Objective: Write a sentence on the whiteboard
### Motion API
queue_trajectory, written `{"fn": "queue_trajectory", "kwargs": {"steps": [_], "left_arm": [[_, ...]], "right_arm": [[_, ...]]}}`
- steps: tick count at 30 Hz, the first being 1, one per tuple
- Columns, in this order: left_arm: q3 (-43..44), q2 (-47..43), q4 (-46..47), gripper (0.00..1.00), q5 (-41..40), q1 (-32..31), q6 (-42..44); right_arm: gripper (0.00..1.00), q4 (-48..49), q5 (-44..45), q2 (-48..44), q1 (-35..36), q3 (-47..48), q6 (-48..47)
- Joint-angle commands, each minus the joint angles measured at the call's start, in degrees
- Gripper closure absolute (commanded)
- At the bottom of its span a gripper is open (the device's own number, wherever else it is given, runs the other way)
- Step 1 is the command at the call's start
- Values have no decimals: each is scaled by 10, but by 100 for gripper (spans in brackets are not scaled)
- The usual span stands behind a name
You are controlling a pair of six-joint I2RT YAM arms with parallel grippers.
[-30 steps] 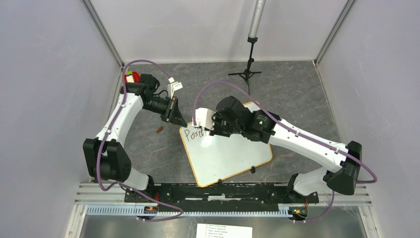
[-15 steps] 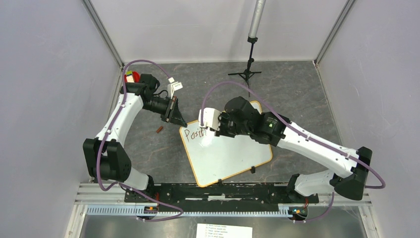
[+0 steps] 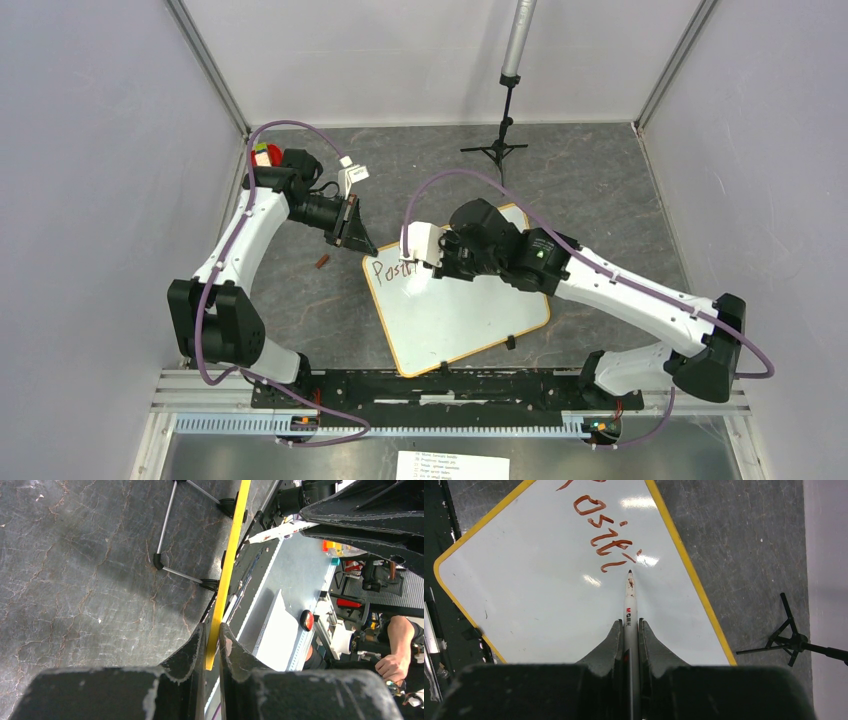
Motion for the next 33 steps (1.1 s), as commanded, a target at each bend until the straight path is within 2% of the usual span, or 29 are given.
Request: {"fn": "queue_trajectory", "kwargs": {"steps": [1,23,33], "left_arm": [[4,-14,-1,98,18,-1,-11],[5,-11,-1,98,18,-1,-11],[5,-9,-1,98,17,-1,-12]], "right_arm": [[100,26,-2,7,-2,9,7],[100,24,22,-26,-2,-75,7],[100,27,27,-17,-2,-47,9]]}}
